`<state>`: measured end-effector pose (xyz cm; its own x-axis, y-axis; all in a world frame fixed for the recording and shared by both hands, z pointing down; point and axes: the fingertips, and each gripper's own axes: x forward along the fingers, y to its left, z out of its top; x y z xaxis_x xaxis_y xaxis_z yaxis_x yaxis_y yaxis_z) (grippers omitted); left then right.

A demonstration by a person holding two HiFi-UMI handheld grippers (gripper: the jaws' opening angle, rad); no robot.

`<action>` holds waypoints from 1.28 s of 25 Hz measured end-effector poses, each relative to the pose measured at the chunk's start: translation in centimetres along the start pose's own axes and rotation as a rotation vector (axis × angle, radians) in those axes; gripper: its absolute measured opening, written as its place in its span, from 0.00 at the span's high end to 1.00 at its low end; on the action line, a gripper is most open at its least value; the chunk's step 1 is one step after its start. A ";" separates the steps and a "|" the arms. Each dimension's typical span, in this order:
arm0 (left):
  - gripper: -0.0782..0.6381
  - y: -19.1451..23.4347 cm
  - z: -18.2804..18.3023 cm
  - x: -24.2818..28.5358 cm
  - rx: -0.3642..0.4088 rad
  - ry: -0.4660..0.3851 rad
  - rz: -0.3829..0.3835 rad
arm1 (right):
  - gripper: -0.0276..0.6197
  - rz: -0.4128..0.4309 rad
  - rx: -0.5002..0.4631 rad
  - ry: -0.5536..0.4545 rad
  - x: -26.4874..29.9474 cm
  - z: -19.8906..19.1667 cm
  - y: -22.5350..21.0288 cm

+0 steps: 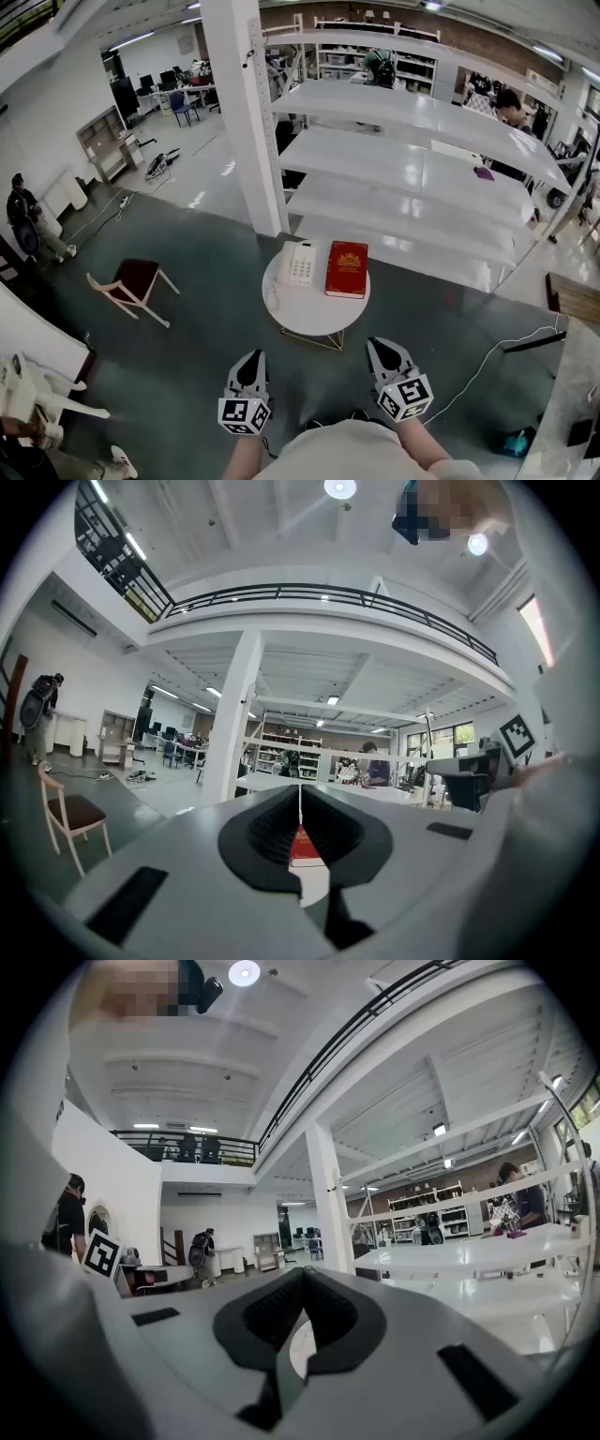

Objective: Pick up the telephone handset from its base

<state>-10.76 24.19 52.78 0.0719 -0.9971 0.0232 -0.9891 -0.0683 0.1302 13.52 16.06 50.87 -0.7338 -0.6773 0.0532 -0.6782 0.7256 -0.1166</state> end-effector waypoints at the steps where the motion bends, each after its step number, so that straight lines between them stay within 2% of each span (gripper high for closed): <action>1: 0.86 0.1 0.0 0.0 -0.002 0.000 -0.001 | 0.94 0.001 -0.002 0.000 0.1 -0.1 0.1; 6: 0.86 0.3 0.0 -0.2 0.001 -0.010 0.001 | 0.94 -0.002 -0.005 0.002 0.0 -0.4 0.3; 11: 0.86 0.9 -0.3 -0.6 0.001 -0.010 -0.003 | 0.94 -0.046 -0.009 -0.004 0.0 -0.5 0.4; 20: 0.86 1.5 -0.4 -0.9 0.018 0.008 -0.014 | 0.94 -0.054 -0.002 0.004 0.1 -0.8 1.1; 32: 0.86 1.2 -1.4 3.7 0.031 0.066 -0.055 | 0.94 -0.071 0.029 0.023 2.6 -1.7 -2.0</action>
<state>-11.50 20.50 54.39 0.1335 -0.9876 0.0821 -0.9869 -0.1249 0.1025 12.95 13.04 52.91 -0.6849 -0.7236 0.0850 -0.7272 0.6719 -0.1404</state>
